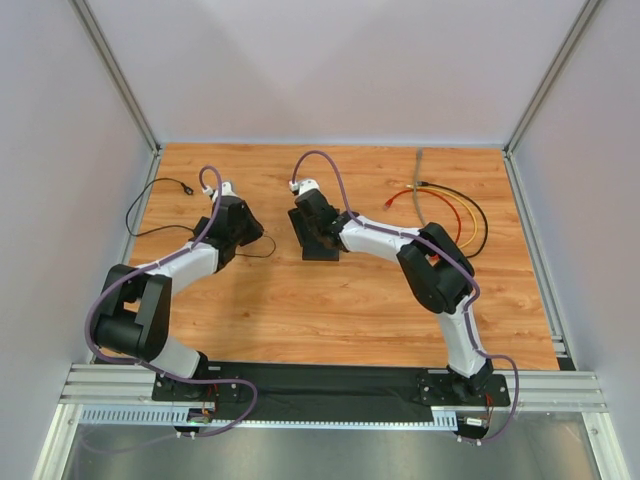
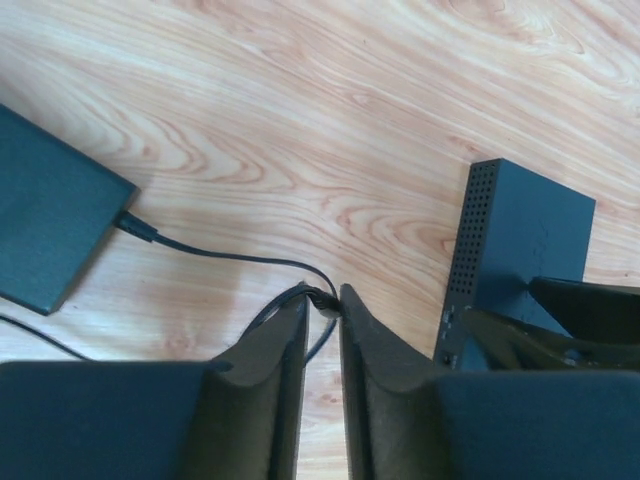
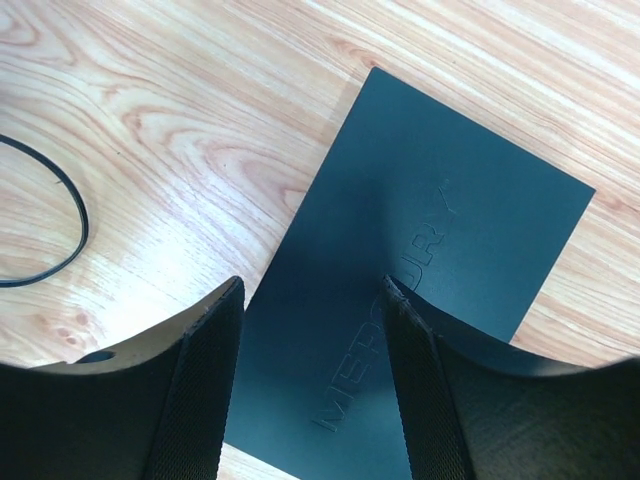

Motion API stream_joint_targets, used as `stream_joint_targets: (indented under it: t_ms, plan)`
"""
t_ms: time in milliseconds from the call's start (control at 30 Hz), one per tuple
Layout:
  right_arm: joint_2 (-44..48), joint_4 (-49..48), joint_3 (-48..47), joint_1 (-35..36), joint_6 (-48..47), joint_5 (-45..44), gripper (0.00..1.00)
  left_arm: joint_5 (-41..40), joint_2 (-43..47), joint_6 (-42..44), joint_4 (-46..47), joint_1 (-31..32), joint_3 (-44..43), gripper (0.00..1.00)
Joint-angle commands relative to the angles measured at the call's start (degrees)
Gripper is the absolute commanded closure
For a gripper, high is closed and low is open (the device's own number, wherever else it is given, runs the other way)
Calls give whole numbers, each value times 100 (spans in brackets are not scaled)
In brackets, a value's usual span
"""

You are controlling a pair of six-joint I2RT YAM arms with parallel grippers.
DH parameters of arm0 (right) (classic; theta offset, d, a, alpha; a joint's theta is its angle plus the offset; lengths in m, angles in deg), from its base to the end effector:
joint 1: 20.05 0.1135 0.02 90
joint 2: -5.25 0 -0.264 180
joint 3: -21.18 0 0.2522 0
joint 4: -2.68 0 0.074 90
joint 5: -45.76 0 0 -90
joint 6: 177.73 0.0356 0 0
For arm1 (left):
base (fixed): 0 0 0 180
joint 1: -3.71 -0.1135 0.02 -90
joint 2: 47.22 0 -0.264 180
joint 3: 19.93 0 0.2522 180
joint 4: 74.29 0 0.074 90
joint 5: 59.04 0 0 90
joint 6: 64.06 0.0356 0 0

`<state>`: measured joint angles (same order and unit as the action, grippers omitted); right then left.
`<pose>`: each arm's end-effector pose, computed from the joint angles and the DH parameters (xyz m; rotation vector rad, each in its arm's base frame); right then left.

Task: Pull the plug from the switch port

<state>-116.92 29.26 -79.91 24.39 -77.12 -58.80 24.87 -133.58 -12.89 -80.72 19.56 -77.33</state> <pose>0.3411 0.3219 0.1661 -0.5775 2.3022 0.1557 0.3022 -0.0819 0.1915 -0.5009 2.1588 -0.4206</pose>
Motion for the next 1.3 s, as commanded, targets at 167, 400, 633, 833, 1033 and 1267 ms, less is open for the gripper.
stream_joint_targets:
  t_ms: [167,400,633,833,1033,1267]
  plan:
    - [113,213,637,-191,213,279,41,-95,15,209,136,-30,-67,37]
    - [747,-691,1393,-191,354,305,40,-208,146,279,506,346,127,28]
    - [1124,-1088,1780,-191,459,165,39,107,24,464,1032,761,119,28]
    - [1344,-598,1729,-199,678,-204,34,529,120,710,1288,1051,154,30]
    - [2512,-218,2315,-217,1276,-90,13,942,726,605,1762,1139,654,32]
    - [4340,27,4160,-226,2049,-265,7,1408,2059,341,1675,1218,1382,31]
